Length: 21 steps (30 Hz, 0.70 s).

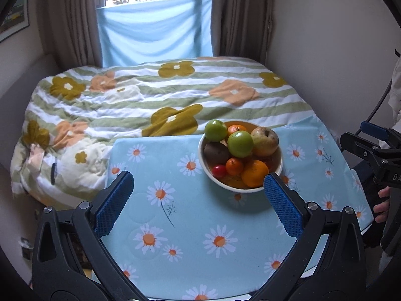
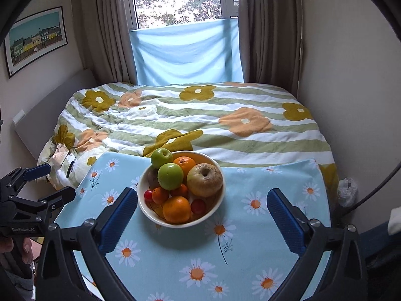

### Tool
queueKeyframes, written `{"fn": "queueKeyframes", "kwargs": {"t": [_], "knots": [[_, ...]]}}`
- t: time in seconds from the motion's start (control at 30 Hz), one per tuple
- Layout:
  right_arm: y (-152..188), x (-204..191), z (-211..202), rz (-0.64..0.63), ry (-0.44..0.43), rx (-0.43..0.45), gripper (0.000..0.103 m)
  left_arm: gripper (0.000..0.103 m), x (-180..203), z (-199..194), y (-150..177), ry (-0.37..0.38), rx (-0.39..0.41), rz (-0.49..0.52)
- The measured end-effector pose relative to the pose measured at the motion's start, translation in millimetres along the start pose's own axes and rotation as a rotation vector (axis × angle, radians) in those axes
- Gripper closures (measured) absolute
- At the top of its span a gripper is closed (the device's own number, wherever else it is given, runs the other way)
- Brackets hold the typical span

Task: Organize fruits

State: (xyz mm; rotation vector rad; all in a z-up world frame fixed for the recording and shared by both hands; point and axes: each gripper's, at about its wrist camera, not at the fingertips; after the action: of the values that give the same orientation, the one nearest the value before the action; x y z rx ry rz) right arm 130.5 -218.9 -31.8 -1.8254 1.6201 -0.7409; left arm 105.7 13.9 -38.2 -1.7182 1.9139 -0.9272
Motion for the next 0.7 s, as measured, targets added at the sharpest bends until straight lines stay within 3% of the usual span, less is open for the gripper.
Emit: {"fn": "queueKeyframes", "kwargs": {"t": [0.3,0.7], "knots": [[30.8,8.8,-48.0,0.017,0.117,-0.029,0.000,0.000,21.7,-47.1,23.7,-0.006,0.078,-0.012],[48.9,12.0,-69.7,0.072,0.122,-0.011,0.000,0.000,30.4,-69.1,37.3,-0.024,0.116,-0.009]]}}
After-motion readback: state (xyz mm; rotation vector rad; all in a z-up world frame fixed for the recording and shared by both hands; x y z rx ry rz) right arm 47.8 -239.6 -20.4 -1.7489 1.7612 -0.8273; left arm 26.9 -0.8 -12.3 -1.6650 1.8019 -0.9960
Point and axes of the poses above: each gripper's, at about its wrist camera, not at the fingertips, and z roughly the way its jaws point, x to its right, y to its underside, and after that the axes turned 10 degrees about y, right-handed
